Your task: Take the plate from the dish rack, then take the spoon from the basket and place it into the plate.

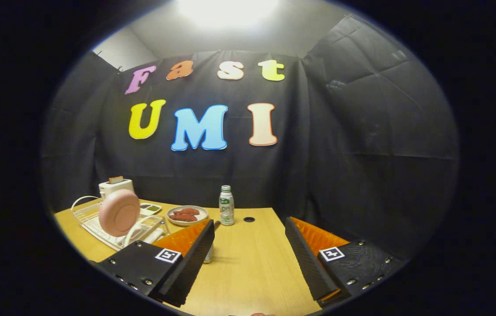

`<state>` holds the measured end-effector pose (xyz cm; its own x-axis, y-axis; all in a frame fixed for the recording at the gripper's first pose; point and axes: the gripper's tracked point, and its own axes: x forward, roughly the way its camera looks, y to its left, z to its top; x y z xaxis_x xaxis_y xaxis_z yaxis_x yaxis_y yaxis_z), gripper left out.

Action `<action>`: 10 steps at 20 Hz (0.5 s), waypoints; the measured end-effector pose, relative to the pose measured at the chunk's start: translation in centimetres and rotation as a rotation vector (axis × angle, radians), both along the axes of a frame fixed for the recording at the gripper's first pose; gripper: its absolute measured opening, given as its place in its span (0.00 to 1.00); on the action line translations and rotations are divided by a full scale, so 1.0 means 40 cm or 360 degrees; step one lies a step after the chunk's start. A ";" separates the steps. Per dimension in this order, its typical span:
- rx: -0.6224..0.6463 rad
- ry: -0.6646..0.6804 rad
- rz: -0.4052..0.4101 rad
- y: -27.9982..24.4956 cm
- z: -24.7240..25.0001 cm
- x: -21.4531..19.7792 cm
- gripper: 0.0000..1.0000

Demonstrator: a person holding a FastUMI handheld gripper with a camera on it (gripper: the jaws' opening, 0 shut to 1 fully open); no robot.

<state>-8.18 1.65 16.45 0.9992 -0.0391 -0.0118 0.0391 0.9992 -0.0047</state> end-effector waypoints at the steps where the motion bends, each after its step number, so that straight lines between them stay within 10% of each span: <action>1: 0.0029 0.0016 0.0063 0.048 0.020 -0.009 0.99; 10: 0.0122 0.0082 0.0599 0.437 0.181 0.047 0.99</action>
<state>-6.31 19.14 23.69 0.9415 0.3331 -0.0514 -0.3287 0.9412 0.0781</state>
